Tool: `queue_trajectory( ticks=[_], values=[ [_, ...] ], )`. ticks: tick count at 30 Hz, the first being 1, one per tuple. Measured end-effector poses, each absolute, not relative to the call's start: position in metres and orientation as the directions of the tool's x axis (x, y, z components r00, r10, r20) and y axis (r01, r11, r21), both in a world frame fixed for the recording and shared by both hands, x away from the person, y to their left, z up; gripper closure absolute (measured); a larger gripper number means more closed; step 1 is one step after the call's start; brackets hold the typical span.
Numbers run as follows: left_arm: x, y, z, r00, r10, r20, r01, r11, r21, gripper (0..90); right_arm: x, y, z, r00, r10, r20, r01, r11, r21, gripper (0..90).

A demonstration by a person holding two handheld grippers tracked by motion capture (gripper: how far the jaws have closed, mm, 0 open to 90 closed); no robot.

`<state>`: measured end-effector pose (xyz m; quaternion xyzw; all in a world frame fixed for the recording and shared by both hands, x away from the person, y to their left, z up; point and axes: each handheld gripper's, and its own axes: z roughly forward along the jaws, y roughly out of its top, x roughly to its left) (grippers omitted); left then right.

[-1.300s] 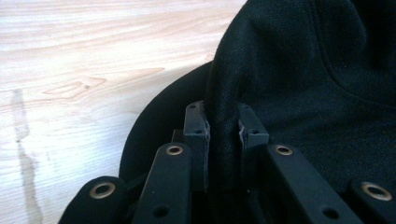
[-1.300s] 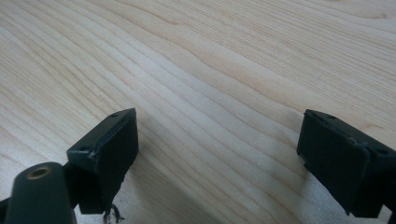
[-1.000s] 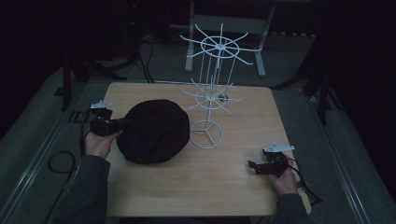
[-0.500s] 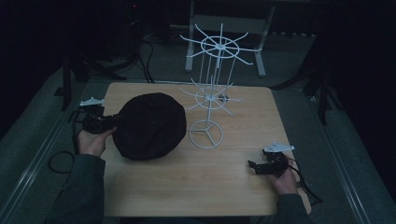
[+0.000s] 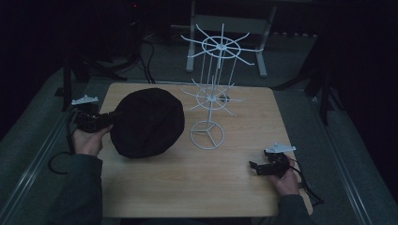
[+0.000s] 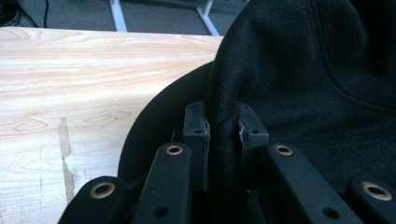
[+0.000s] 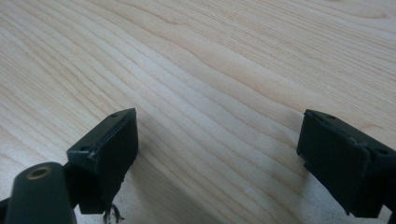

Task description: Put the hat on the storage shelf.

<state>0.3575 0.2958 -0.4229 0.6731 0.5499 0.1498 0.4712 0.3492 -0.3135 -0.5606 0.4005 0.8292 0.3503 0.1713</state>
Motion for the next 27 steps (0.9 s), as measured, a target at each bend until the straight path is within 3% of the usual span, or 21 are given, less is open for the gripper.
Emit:
queue_trajectory(
  ticks=[27],
  values=[
    [0.352, 0.304, -0.402, 0.37, 0.86, -0.35, 0.551, 0.1, 0.828, 79.0, 0.349, -0.313, -0.561, -0.62, 0.784, -0.004, 0.543, 0.433, 0.719, 12.5]
  ],
)
